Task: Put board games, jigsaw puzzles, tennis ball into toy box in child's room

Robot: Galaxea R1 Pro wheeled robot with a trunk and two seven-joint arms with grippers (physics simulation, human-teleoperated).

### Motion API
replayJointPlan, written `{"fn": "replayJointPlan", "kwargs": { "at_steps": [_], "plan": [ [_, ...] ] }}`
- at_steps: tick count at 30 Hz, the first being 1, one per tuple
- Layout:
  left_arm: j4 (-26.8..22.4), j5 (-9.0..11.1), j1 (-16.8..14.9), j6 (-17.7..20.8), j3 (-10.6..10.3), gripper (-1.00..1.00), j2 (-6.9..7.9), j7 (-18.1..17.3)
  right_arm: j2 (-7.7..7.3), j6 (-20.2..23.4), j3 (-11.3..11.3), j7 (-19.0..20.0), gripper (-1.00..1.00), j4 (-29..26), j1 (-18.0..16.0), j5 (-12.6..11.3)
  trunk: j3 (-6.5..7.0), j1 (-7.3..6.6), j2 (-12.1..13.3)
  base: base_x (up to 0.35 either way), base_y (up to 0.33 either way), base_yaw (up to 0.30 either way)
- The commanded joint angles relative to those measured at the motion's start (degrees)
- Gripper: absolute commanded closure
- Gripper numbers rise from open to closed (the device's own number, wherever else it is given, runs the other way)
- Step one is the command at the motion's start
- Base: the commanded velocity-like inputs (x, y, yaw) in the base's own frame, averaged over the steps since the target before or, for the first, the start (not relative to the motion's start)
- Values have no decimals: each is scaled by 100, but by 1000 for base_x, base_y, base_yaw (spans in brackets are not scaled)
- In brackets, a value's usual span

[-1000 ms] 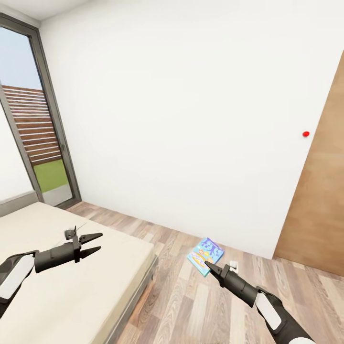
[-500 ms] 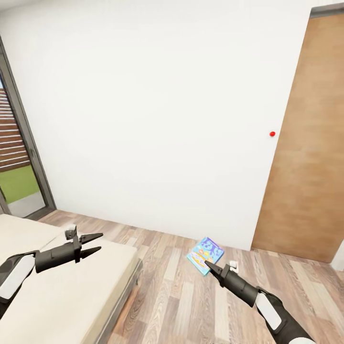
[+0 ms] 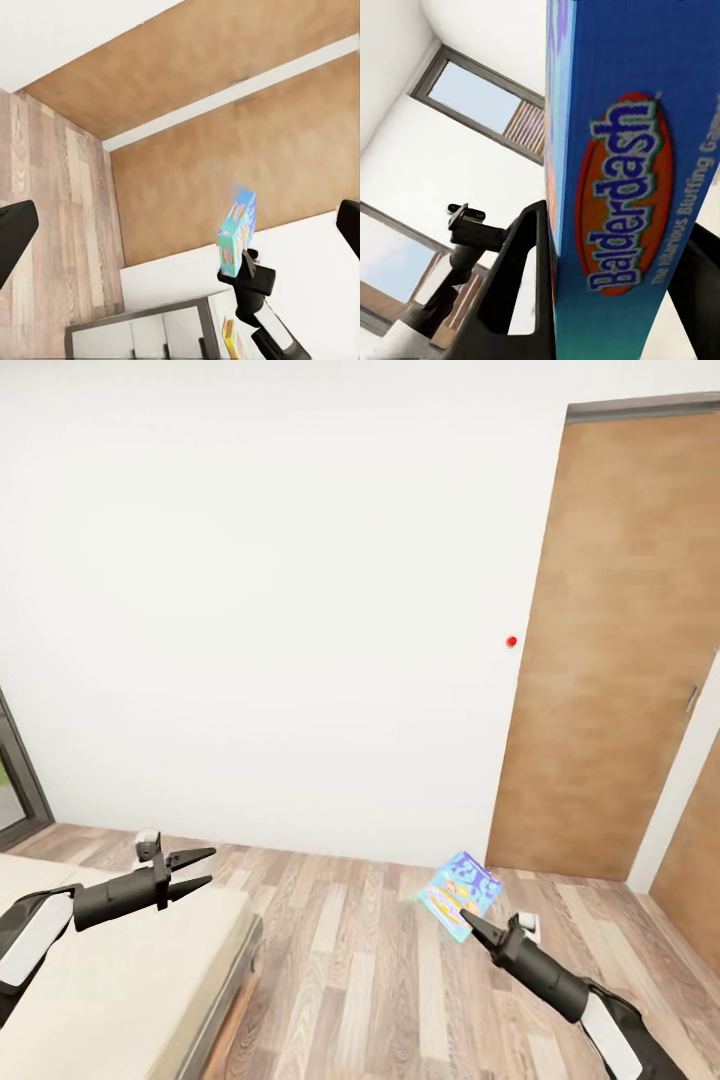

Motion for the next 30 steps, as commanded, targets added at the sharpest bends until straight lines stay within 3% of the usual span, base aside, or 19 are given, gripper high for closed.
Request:
{"fn": "replayJointPlan", "kwargs": {
  "at_steps": [1, 6, 13, 17, 23, 30],
  "plan": [
    [0, -14, 0, 20, 6, -100, -1, -22, -5, 56, -50, 16, 100, -154, 82, -35, 2, 2, -4, 0, 0, -279],
    [0, -14, 0, 19, 6, -100, 1, -17, -13, 71, -335, 39, 100, -502, 309, -40, 20, 2, -4, 0, 0, -279],
    [0, -14, 0, 11, 4, -100, 1, -15, -14, 70, -460, 212, 100, -770, 385, -34, 46, 2, -4, 0, 0, -279],
    [0, -14, 0, 11, 6, -100, 2, -15, -14, 137, -493, 244, 100, -1343, 701, -32, 61, 2, -4, 0, 0, -279],
    [0, -14, 0, 11, 6, -100, 2, -15, 48, 452, -857, 252, 100, -2417, 1178, -32, 84, 2, -4, 0, 0, -279],
    [0, -14, 0, 11, 6, -100, 2, -15, 71, 511, -967, 252, 100, -2716, 1310, -34, 110, 2, -4, 0, 0, -279]
  ]
}}
